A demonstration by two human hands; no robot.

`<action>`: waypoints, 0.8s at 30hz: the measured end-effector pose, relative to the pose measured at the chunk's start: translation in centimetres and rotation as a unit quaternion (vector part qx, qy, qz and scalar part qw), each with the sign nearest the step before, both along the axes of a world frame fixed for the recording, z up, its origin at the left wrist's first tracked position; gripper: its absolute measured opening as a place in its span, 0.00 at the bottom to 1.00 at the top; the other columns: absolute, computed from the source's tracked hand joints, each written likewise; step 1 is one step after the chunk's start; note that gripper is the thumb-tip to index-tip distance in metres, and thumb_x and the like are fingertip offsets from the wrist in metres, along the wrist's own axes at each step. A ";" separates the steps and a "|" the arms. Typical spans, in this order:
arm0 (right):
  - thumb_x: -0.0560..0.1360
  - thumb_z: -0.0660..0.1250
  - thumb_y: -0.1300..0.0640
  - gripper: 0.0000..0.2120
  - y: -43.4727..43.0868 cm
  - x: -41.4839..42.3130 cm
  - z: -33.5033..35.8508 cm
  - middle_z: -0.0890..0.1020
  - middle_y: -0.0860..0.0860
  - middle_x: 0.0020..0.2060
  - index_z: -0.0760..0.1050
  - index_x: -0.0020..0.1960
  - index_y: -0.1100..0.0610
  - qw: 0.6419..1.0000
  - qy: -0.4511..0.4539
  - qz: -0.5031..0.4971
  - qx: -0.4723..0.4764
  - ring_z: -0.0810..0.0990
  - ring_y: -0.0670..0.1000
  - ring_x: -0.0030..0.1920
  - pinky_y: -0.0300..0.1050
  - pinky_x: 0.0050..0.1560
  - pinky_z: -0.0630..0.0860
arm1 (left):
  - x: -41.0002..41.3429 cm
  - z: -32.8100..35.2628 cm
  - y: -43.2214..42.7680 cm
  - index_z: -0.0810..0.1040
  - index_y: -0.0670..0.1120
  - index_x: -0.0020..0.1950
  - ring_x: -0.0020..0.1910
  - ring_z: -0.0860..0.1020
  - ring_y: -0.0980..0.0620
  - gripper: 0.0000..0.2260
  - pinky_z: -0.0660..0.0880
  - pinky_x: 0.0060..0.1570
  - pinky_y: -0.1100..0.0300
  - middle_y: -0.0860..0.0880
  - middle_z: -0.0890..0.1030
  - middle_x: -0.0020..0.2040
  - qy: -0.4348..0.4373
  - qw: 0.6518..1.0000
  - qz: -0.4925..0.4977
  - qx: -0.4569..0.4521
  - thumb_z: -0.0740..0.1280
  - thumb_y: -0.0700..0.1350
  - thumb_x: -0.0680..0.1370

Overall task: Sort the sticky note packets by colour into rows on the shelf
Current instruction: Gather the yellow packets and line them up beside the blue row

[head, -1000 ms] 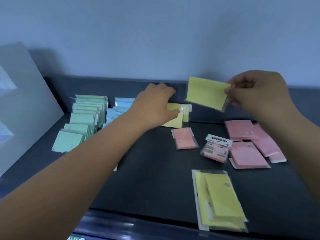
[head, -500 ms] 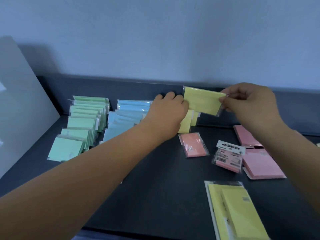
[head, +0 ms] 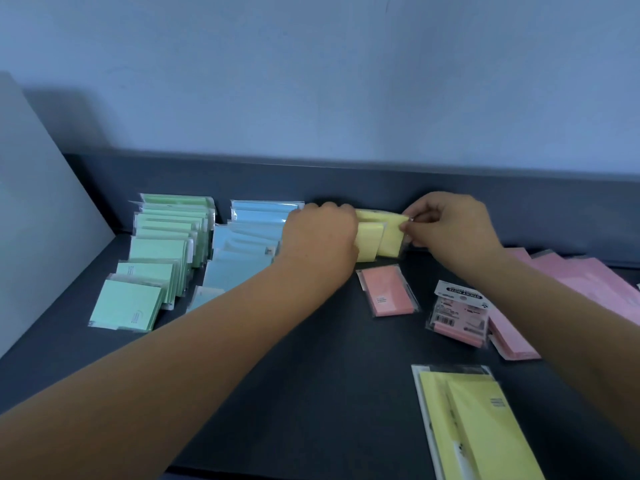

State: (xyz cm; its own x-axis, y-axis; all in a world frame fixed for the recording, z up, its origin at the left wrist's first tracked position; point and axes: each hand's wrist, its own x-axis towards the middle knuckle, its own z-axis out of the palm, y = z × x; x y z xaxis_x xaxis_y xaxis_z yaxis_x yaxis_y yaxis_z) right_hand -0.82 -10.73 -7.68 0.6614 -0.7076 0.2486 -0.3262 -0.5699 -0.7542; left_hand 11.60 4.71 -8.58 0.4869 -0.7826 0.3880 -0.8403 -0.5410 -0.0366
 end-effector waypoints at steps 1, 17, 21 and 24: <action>0.71 0.78 0.61 0.06 0.1 0.3 -0.3 0.86 0.49 0.34 0.83 0.43 0.52 1.000 -0.002 -0.011 -0.004 0.86 0.51 0.38 0.55 0.50 0.84 | 0.0 -0.1 0.0 0.64 0.47 0.46 0.43 0.69 0.45 0.14 0.64 0.40 0.54 0.49 0.69 0.41 0.028 0.999 0.023 -0.007 0.68 0.51 0.76; 0.61 0.81 0.52 0.07 0.7 1.6 -1.6 0.86 0.51 0.35 0.84 0.35 0.51 0.978 -0.071 -0.102 0.165 0.87 0.58 0.42 0.61 0.49 0.85 | 1.2 1.0 -0.2 0.77 0.42 0.47 0.42 0.79 0.43 0.08 0.78 0.40 0.48 0.45 0.80 0.41 0.267 0.953 0.033 -0.140 0.69 0.41 0.70; 0.63 0.81 0.53 0.08 0.6 1.8 -1.4 0.86 0.53 0.32 0.83 0.36 0.53 0.977 -0.076 -0.104 0.170 0.87 0.60 0.41 0.62 0.49 0.85 | 1.5 1.9 -0.3 0.80 0.41 0.47 0.45 0.79 0.44 0.09 0.79 0.44 0.48 0.44 0.81 0.44 0.266 0.955 0.026 -0.128 0.72 0.43 0.71; 0.63 0.80 0.53 0.07 0.5 2.0 -1.3 0.85 0.53 0.31 0.83 0.35 0.53 0.977 -0.090 -0.109 0.160 0.87 0.61 0.40 0.63 0.47 0.85 | 1.8 2.2 -0.4 0.80 0.42 0.45 0.43 0.79 0.45 0.05 0.78 0.44 0.48 0.47 0.81 0.43 0.234 0.963 0.010 -0.133 0.71 0.42 0.72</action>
State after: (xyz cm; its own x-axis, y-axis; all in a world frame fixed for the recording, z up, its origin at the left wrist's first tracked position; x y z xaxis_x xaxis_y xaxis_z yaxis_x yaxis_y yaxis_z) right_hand 1.16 -10.27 -8.98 0.4533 -0.8868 0.0899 -0.2596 -0.2279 -0.9384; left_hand 13.41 4.32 -6.35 0.6716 -0.6737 0.3083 -0.7200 -0.4955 0.4858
